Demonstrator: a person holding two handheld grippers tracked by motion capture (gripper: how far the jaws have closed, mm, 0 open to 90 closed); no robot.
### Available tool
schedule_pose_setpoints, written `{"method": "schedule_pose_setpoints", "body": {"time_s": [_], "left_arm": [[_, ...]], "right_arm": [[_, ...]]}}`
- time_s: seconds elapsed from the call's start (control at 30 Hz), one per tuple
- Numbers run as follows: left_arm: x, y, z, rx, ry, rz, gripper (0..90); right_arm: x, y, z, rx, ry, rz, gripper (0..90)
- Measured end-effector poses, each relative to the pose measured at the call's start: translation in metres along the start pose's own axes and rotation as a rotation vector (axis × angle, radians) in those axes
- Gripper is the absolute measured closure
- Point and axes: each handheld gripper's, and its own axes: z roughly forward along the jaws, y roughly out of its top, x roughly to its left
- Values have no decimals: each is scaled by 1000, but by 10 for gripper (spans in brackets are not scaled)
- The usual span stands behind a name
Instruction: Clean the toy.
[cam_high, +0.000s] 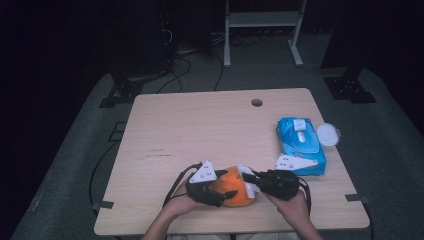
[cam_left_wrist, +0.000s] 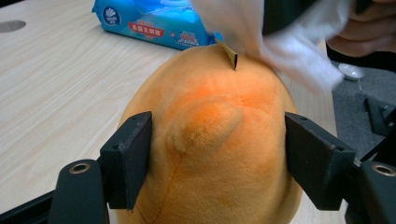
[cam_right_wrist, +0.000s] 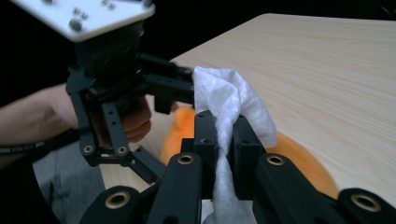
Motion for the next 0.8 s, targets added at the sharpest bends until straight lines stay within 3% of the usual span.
{"method": "schedule_pose_setpoints", "body": {"time_s": [0.07,0.13,0.17,0.27,0.33,0.4,0.47,0.5,0.57,0.67,0.7,0.8], "left_arm": [[-1,0,-1,1,-11,10,225],[1,0,-4,-14,-25,-9,204],[3,0,-4,-27,-29,-25,181],[8,-2,-1,-29,-38,-50,177],[7,-3,-1,-30,-32,-51,198],[5,-2,-2,-25,-18,-36,304],[3,2,-4,-35,4,-28,330],[1,5,-4,-41,5,-26,350],[-3,12,-6,-58,6,-25,392],[-9,16,-8,-43,4,6,384],[-9,15,-7,-45,-6,1,369],[-1,9,-7,-55,-41,-25,248]], "right_arm": [[-7,-7,4,21,-28,3,827],[-13,-10,4,19,-33,21,826],[-22,-13,1,7,-39,60,826],[-25,-13,0,5,-57,55,826],[-25,-13,0,12,-71,45,826],[-23,-11,-1,2,-65,62,826],[-16,-5,-4,-41,-15,77,826],[-7,1,-5,-55,9,49,826],[9,7,-1,-34,3,-29,825],[6,3,1,-20,-12,-30,824],[0,-1,1,-16,-3,2,824],[-9,-8,3,0,-22,26,824]]}}
